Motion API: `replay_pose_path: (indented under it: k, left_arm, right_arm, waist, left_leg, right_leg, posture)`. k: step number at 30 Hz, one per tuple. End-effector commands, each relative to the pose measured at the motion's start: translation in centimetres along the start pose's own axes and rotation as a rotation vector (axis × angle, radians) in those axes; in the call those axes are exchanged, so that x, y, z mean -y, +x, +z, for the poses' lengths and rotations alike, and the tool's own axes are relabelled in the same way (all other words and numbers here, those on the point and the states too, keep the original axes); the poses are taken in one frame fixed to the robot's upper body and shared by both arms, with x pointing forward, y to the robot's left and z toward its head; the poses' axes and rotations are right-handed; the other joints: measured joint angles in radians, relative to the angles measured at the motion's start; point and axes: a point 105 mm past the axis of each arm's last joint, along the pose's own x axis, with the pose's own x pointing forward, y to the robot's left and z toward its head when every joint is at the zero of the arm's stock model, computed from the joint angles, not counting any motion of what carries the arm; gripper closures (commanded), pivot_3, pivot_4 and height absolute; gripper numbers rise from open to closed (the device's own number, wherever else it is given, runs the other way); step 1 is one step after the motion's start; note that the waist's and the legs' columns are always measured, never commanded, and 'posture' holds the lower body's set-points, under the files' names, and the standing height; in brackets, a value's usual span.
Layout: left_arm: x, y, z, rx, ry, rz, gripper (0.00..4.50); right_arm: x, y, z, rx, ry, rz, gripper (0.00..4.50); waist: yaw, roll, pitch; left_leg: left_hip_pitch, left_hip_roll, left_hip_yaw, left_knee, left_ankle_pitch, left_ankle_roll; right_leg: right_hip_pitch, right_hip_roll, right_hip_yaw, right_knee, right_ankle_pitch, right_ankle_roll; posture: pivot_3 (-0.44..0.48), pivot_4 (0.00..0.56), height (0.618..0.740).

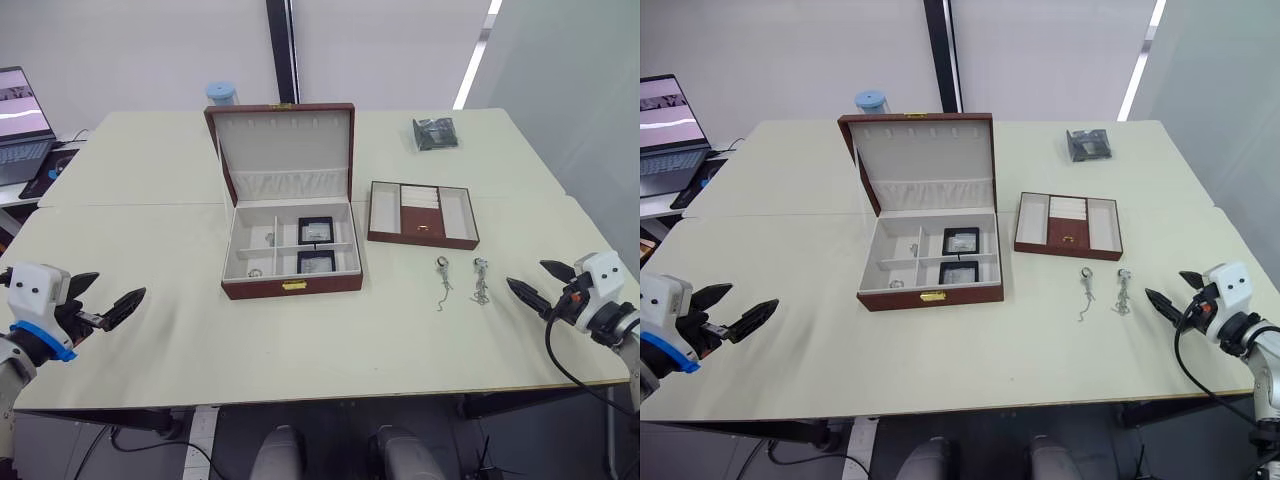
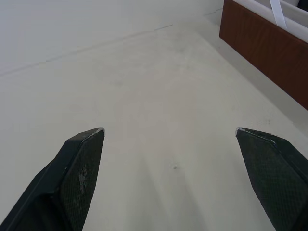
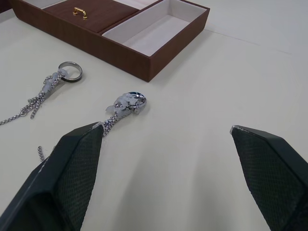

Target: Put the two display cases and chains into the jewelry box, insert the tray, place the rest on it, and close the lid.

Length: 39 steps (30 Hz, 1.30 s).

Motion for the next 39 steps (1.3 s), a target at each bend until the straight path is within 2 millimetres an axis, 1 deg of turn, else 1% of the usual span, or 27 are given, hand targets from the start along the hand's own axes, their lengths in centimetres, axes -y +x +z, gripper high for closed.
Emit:
replay_pose_path:
  k: [1, 17, 21, 23, 26, 30, 34, 35, 39]
  left_arm:
    - [-0.6, -0.6, 1.3, 0.043, 0.03, 0.035, 0.0]
    - [0.1, -0.8, 0.8, 0.045, 0.018, 0.028, 0.0]
    - [1.2, -0.4, 0.9, 0.066, 0.003, -0.011, 0.0]
    - [2.2, -0.2, 1.2, 0.089, -0.008, -0.054, 0.0]
    - [4.8, 0.0, 1.7, 0.111, 0.011, -0.15, 0.0]
    - [8.4, 0.1, 2.4, 0.133, 0.013, -0.278, 0.0]
    - [12.3, 0.4, 2.7, 0.135, 0.051, -0.431, 0.0]
    - [13.5, 0.5, 2.8, 0.138, 0.068, -0.481, 0.0]
    - [16.6, 0.8, 3.2, 0.165, 0.136, -0.621, 0.0]
  right_arm:
    - [0.9, -0.2, 1.1, 0.038, -0.034, -0.023, 0.04]
    - [0.6, 0.1, 1.5, 0.046, -0.034, 0.004, 0.04]
    - [0.2, 0.2, 1.7, 0.051, -0.032, 0.036, 0.04]
    - [-0.3, 0.3, 2.0, 0.058, -0.032, 0.073, 0.04]
    - [-1.8, 0.7, 4.2, 0.084, -0.038, 0.187, 0.04]
    - [-4.1, 1.3, 6.7, 0.063, -0.094, 0.363, 0.04]
    - [-5.9, 1.8, 8.2, -0.002, -0.136, 0.537, 0.04]
    - [-6.4, 2.0, 8.4, -0.035, -0.166, 0.585, 0.04]
    - [-7.4, 3.3, 8.9, -0.114, -0.273, 0.699, 0.04]
  waist:
    - [0.0, 0.0, 0.0]
    - [0.001, 0.0, 0.0]
    - [0.001, 0.0, 0.0]
    - [0.001, 0.0, 0.0]
    - [0.0, 0.0, 0.0]
    - [-0.001, 0.001, 0.0]
    - [0.002, 0.0, 0.0]
    - [0.002, 0.001, 0.0]
    - [0.002, 0.001, 0.0]
  left_leg:
    - [0.0, 0.0, 0.0, 0.0, 0.0, 0.0]
    - [0.0, 0.0, 0.0, 0.0, 0.0, 0.0]
    - [0.0, 0.0, 0.0, 0.0, 0.0, 0.0]
    - [0.0, 0.0, 0.0, 0.0, 0.0, 0.0]
    - [0.0, 0.0, 0.0, 0.0, 0.0, 0.0]
    - [0.001, 0.0, 0.0, 0.0, 0.0, 0.0]
    - [0.001, 0.0, -0.001, 0.001, 0.0, 0.0]
    - [0.001, 0.0, -0.001, 0.001, 0.0, 0.0]
    - [0.001, -0.001, -0.001, 0.001, 0.0, 0.0]
  right_leg:
    - [0.0, 0.0, 0.0, 0.0, 0.0, 0.0]
    - [0.0, 0.0, 0.0, 0.0, 0.0, 0.0]
    - [0.0, 0.0, 0.0, 0.0, 0.0, 0.0]
    - [0.0, 0.0, 0.0, 0.0, 0.0, 0.0]
    - [0.0, 0.0, 0.0, 0.0, 0.0, 0.0]
    - [0.001, 0.0, 0.001, 0.001, 0.0, 0.0]
    - [0.002, 0.0, -0.001, 0.0, 0.0, 0.0]
    - [0.002, 0.0, 0.0, 0.0, 0.0, 0.0]
    - [0.002, 0.0, 0.0, 0.0, 0.0, 0.0]
  posture:
    - [0.0, 0.15, 0.74]
    - [0.0, 0.15, 0.74]
    - [0.0, 0.15, 0.74]
    - [0.0, 0.15, 0.74]
    - [0.0, 0.15, 0.74]
    - [0.0, 0.15, 0.74]
    - [0.0, 0.15, 0.74]
    - [0.0, 0.15, 0.74]
    - [0.0, 0.15, 0.74]
